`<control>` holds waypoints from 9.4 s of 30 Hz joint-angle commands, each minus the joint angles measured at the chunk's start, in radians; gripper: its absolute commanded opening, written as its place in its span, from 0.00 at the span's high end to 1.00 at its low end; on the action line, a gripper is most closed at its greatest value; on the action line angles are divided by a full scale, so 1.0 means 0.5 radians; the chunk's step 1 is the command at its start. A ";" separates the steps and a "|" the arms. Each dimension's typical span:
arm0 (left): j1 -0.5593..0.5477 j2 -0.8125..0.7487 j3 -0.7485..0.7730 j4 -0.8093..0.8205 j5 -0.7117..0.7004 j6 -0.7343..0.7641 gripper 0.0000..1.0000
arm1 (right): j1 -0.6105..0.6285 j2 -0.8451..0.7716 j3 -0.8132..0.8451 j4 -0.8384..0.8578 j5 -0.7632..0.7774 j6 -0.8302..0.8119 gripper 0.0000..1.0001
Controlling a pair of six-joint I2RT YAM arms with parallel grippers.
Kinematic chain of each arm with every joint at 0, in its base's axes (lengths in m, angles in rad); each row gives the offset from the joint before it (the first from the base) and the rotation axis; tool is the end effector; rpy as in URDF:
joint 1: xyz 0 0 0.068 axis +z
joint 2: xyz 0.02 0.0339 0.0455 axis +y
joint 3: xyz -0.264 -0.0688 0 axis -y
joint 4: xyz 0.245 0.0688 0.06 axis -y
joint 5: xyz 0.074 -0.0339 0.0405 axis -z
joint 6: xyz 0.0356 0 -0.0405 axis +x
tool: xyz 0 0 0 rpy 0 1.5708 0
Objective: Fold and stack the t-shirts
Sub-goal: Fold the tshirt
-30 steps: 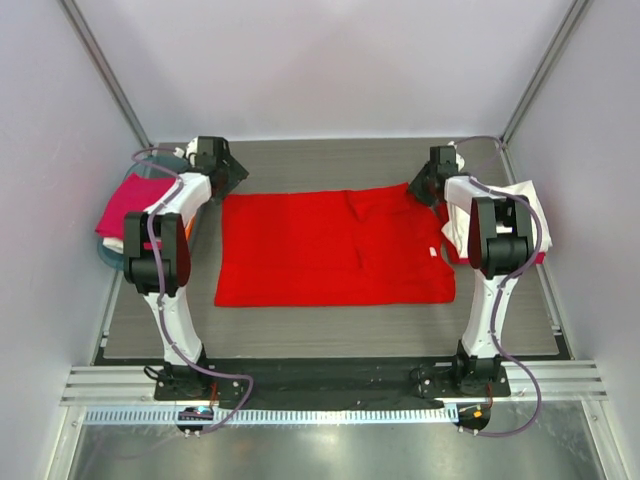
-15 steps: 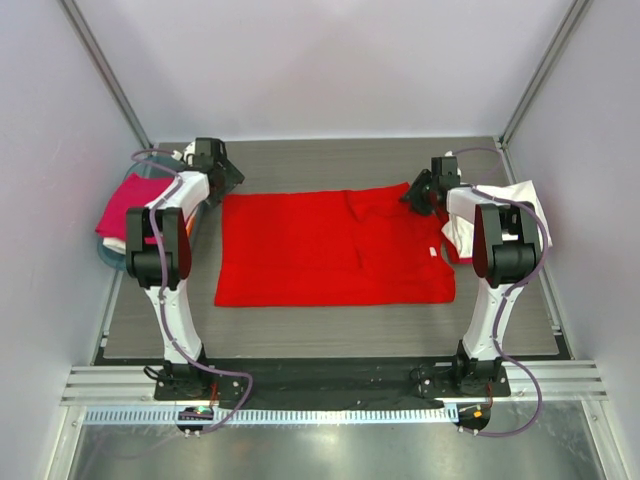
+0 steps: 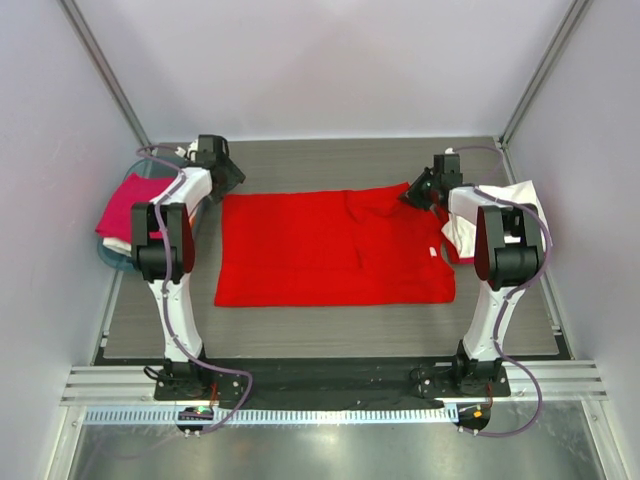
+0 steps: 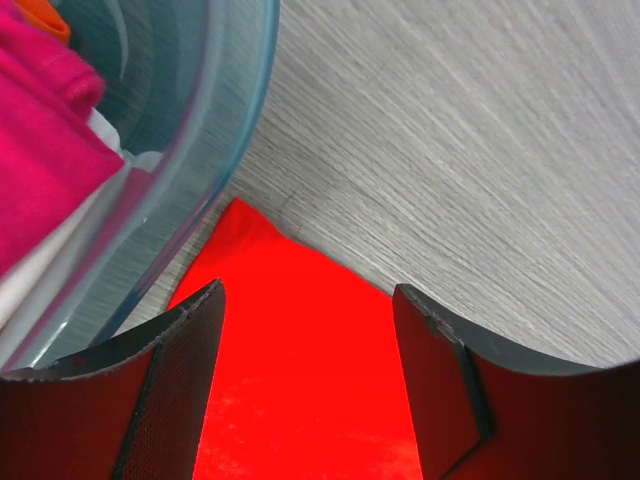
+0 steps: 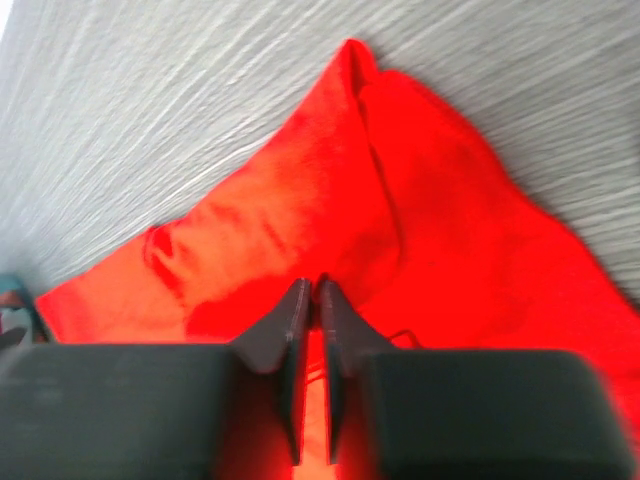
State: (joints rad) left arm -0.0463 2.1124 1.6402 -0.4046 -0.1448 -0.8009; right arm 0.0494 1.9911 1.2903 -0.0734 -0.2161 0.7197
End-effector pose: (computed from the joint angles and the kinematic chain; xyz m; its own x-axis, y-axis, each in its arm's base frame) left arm 0.4712 -0.0167 0.1978 -0.5012 -0.6880 -0.5248 -0.5836 0.7166 -0.3820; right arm 0.4305 0.0289 0.1664 -0.6578 0.6121 -0.4388 0.3089 0.7507 0.5840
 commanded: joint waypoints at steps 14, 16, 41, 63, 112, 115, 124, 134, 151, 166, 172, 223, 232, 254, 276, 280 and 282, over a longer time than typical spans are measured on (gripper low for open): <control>0.013 0.270 0.269 -0.185 -0.321 0.077 0.35 | -0.034 -0.144 0.015 0.101 -0.191 0.092 0.99; 0.013 0.288 0.285 -0.215 -0.327 0.074 0.35 | -0.034 -0.144 0.009 0.104 -0.188 0.095 0.99; -0.027 0.028 0.119 -0.173 -0.382 0.148 1.00 | -0.135 -0.393 0.027 0.021 -0.381 0.236 0.99; -0.110 -0.611 -0.559 0.183 -0.548 0.175 1.00 | -0.243 -0.849 -0.200 -0.218 -0.531 0.260 0.99; -0.266 -1.319 -1.504 0.251 -0.658 0.114 1.00 | -0.314 -1.997 -1.044 -0.786 -0.372 0.266 0.99; -0.263 -1.332 -1.528 0.254 -0.665 0.114 1.00 | -0.314 -2.037 -1.080 -0.816 -0.378 0.251 0.99; -0.266 -1.307 -1.571 0.254 -0.735 0.111 1.00 | -0.314 -2.178 -1.209 -0.933 -0.387 0.233 0.98; -0.266 -1.316 -1.648 0.291 -0.677 0.089 1.00 | -0.314 -2.304 -1.228 -1.028 -0.381 0.236 0.98; -0.312 -1.608 -1.664 0.297 -0.379 0.172 0.41 | -0.314 -2.460 -1.280 -1.169 -0.219 0.193 0.44; -1.508 -1.194 -1.121 0.128 -0.155 -0.211 0.40 | -0.311 -2.258 -1.381 -1.086 -0.197 -0.197 0.50; -1.601 -0.844 -0.933 0.266 0.139 -0.297 0.41 | -0.292 -2.172 -1.424 -1.025 -0.160 -0.206 0.55; -1.242 0.257 0.027 0.159 0.961 -0.218 0.46 | 1.073 -1.181 -0.869 -0.746 0.559 -0.436 0.54; -1.242 0.337 0.088 0.137 0.949 -0.230 0.46 | 1.079 -1.157 -0.930 -0.682 0.395 -0.387 0.53; -1.245 0.273 0.058 0.143 0.869 -0.211 0.46 | 1.174 -1.003 -0.814 -0.709 0.668 -0.347 0.55; -1.245 0.230 0.051 0.131 0.875 -0.217 0.46 | 0.837 -0.798 -0.614 -0.817 0.785 -0.543 0.60; -1.245 0.208 0.051 0.128 0.869 -0.211 0.46 | 0.742 -0.776 -0.599 -0.786 0.653 -0.586 0.71; -1.245 0.199 0.061 0.125 0.869 -0.205 0.46 | 0.705 -0.776 -0.580 -0.789 0.528 -0.593 0.81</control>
State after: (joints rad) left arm -0.6682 2.2532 1.6806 -0.3153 0.3260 -0.9344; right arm 0.4213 1.5997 0.9516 -0.4862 0.1226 0.4480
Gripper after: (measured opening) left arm 0.541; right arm 0.220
